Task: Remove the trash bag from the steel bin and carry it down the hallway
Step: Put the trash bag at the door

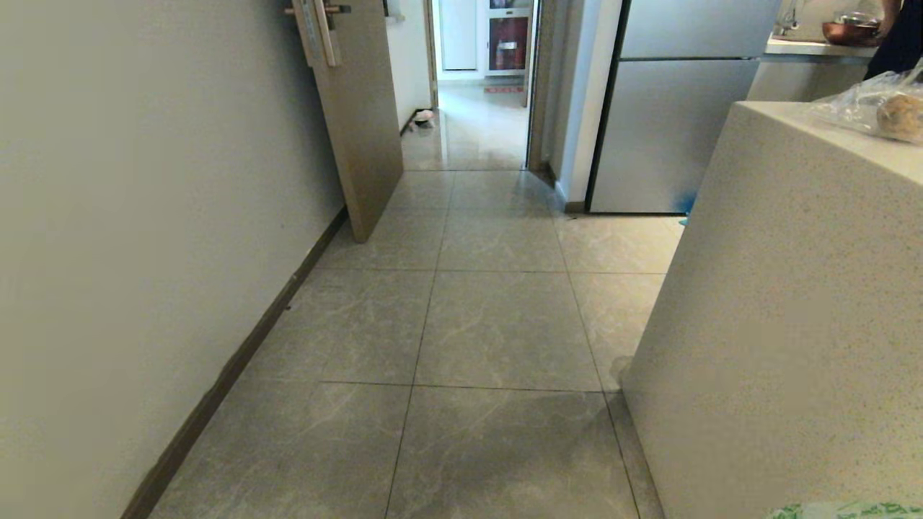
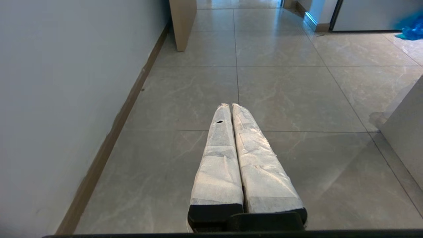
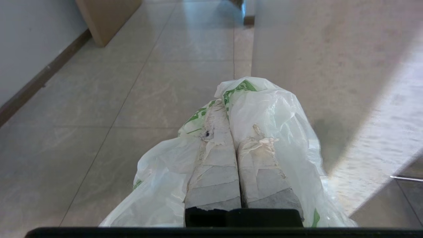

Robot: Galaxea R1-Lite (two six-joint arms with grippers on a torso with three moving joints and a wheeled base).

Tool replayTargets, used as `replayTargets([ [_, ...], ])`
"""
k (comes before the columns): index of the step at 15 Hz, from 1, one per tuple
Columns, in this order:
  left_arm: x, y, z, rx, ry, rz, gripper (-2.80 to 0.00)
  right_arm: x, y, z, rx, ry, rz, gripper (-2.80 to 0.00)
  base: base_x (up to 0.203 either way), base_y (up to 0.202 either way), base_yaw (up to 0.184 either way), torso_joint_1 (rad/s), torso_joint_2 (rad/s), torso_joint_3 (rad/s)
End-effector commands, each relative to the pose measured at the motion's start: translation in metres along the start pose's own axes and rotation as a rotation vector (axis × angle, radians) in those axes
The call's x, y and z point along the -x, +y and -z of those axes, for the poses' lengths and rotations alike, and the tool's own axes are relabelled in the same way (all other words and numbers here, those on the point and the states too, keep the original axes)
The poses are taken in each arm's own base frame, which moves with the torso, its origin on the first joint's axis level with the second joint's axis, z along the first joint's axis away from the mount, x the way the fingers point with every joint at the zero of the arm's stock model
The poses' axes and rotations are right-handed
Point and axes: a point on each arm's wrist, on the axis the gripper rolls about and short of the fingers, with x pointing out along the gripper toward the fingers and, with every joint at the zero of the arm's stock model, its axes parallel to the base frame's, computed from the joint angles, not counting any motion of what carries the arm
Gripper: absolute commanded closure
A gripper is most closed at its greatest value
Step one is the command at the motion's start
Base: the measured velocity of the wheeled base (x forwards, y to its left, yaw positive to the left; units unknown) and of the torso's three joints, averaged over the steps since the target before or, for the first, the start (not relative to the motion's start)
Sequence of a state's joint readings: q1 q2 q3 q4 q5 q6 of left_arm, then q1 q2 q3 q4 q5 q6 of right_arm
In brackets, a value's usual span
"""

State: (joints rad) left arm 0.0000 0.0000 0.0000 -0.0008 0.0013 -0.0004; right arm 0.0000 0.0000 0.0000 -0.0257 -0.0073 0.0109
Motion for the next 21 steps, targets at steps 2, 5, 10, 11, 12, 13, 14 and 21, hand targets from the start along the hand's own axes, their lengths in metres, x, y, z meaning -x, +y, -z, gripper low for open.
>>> replayTargets([
  [2,0.0,0.0,0.0001,0.003,0.001,0.0,0.0,-0.0006,0.0,0.0025,0.0,0.009,0.0,0.0,0.0,0.0,0.0,0.0,0.0,0.0],
  [5,0.0,0.0,0.0001,0.001,0.001,0.0,0.0,-0.0008,0.0,0.0025,0.0,0.01,0.0,0.0,0.0,0.0,0.0,0.0,0.0,0.0],
  [10,0.0,0.0,0.0001,0.0,0.001,0.0,0.0,-0.0008,0.0,0.0024,0.0,0.009,0.0,0.0,0.0,0.0,0.0,0.0,0.0,0.0],
  [11,0.0,0.0,0.0001,0.0,0.001,0.0,0.0,-0.0008,0.0,0.0025,0.0,0.01,0.0,0.0,0.0,0.0,0.0,0.0,0.0,0.0],
  [12,0.0,0.0,0.0001,0.0,0.001,0.0,0.0,-0.0008,0.0,0.0025,0.0,0.01,0.0,0.0,0.0,0.0,0.0,0.0,0.0,0.0],
  [13,0.0,0.0,0.0001,0.0,0.001,0.0,0.0,-0.0008,0.0,0.0025,0.0,0.01,0.0,0.0,0.0,0.0,0.0,0.0,0.0,0.0],
  [14,0.0,0.0,0.0001,-0.001,0.001,0.0,0.0,-0.0006,0.0,0.0025,0.0,0.009,0.0,0.0,0.0,0.0,0.0,0.0,0.0,0.0],
  [21,0.0,0.0,0.0001,0.0,0.001,0.0,0.0,-0.0008,0.0,0.0024,0.0,0.01,0.0,0.0,-0.001,0.063,0.0,0.002,0.0,0.001],
])
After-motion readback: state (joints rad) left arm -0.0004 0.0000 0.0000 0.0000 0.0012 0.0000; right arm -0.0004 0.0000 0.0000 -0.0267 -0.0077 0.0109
